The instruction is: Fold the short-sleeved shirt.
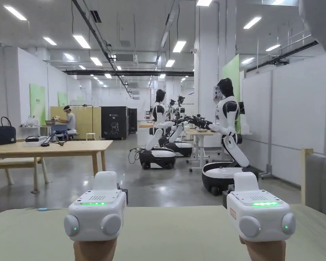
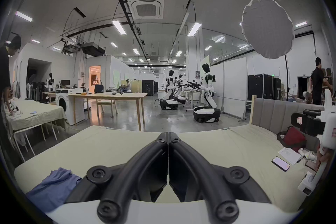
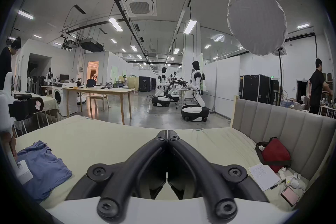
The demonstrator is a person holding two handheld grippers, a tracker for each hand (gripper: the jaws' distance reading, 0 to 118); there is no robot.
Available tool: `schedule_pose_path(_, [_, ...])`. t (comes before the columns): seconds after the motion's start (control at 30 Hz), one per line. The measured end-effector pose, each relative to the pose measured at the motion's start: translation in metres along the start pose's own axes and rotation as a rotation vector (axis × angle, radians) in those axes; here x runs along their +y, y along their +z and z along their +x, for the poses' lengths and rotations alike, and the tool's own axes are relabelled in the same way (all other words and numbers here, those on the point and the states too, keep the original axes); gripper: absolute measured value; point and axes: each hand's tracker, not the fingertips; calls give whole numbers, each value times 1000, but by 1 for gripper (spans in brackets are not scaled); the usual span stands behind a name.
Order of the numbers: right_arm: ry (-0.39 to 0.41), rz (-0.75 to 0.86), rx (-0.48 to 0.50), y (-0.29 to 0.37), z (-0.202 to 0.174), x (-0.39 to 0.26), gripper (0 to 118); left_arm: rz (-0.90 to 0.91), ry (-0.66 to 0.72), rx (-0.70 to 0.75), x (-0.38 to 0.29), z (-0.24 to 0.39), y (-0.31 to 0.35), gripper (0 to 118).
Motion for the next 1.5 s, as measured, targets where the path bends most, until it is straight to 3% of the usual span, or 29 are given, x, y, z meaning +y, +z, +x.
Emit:
schedule_pose_path(0.23, [-40,-1,25,-2,-11,6,0,5,22,45,1,-33,12,0])
schedule_pose_path(0.4, [14,42,164,1,-90,23,0,16,-25,235,1,-108,60,0])
schedule_pose_path(0.5, [-2,66,294,2,-155,29,0,1,2,323,0,-162,91,0])
schedule_pose_path(0.57, [12,67,405,11,-206,30,0,-7,-11,392,0,-194,113,0])
schedule_pose_path(0.67, [50,83,497,36,-256,33,0,-29,-63,459,2,-220,134,0])
schedule_pose_path(0.77, [65,83,517,33,-283,28,0,-44,-78,453,3,-235,144,0])
schedule_pose_path(0.87, [56,46,550,27,-282,26,0,-81,-87,433,2,-241,140,0])
schedule_pose_path(0.9, [47,35,562,27,-279,27,0,-146,-90,393,2,-243,131,0])
schedule_pose_path(1.07, [19,-17,650,23,-253,9,0,-824,-138,100,-41,-241,54,0])
schedule_pose_path(1.17, [28,-53,672,23,-239,-8,0,-961,-159,55,-92,-247,13,0])
schedule_pose_path(1.2, [24,-69,685,21,-236,-15,0,-965,-152,53,-107,-247,4,10])
schedule_pose_path(1.23, [21,-95,708,18,-231,-23,0,-984,-133,30,-126,-245,-3,38])
schedule_pose_path(1.27, [19,-113,728,15,-228,-31,0,-986,-123,27,-143,-246,-10,86])
schedule_pose_path(1.3, [23,-121,743,10,-229,-43,0,-981,-112,19,-161,-245,-21,102])
schedule_pose_path(1.33, [34,-126,745,7,-229,-49,0,-999,-105,17,-175,-244,-29,102])
schedule_pose_path(1.37, [52,-134,747,3,-228,-56,0,-995,-73,4,-187,-248,-31,118])
schedule_pose_path(1.5, [71,-160,766,-3,-229,-77,0,-1044,-83,19,-223,-248,-62,115])
